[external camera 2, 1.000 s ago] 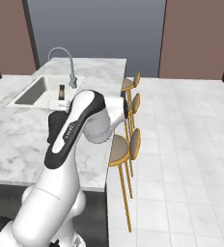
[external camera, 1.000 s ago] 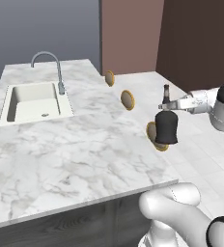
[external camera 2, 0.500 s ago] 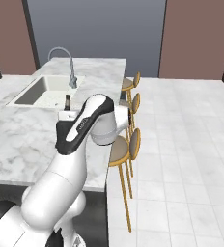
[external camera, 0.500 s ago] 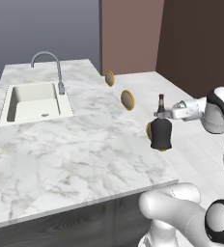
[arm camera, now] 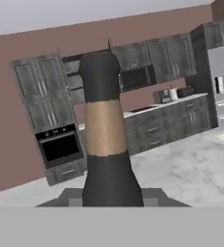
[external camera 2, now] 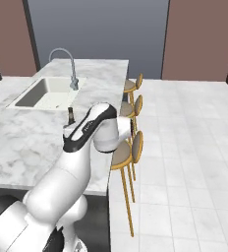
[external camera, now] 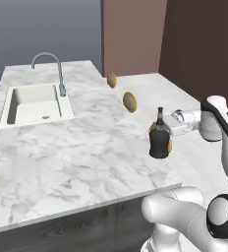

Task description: Get the candle and the liquor from the cabinet and move them to the dining counter.

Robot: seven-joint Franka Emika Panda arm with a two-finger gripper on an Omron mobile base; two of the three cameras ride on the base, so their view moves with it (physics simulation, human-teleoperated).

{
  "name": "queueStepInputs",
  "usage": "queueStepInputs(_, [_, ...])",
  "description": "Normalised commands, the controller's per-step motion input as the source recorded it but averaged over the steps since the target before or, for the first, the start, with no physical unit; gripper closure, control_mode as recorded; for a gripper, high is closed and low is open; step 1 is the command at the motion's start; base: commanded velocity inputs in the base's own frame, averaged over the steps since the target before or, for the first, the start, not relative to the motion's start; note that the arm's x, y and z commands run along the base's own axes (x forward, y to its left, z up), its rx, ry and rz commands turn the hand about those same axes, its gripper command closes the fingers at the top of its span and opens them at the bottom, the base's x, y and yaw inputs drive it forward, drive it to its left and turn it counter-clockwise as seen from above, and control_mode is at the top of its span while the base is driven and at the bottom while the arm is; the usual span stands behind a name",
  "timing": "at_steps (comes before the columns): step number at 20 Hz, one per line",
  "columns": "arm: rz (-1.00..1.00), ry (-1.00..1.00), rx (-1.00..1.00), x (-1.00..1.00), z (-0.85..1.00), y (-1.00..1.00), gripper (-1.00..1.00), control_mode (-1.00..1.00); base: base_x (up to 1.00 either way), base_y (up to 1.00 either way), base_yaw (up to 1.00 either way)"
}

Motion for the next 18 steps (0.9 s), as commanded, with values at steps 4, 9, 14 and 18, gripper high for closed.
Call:
queueStepInputs(4, [0.08,-0.37,-0.06,0.16,-0.39,0.00,1.00,-1.00,0.00,0.00,0.00])
queueStepInputs(9, [0.08,-0.19,0.00,0.29,-0.27,-0.04,1.00,-1.00,0.00,0.00,0.00])
queueStepInputs(14, [0.07,0.04,0.15,0.46,-0.13,-0.09,1.00,-1.00,0.00,0.00,0.00])
queueStepInputs(18, [0.08,0.19,0.28,0.54,-0.09,-0.11,1.00,-1.00,0.00,0.00,0.00])
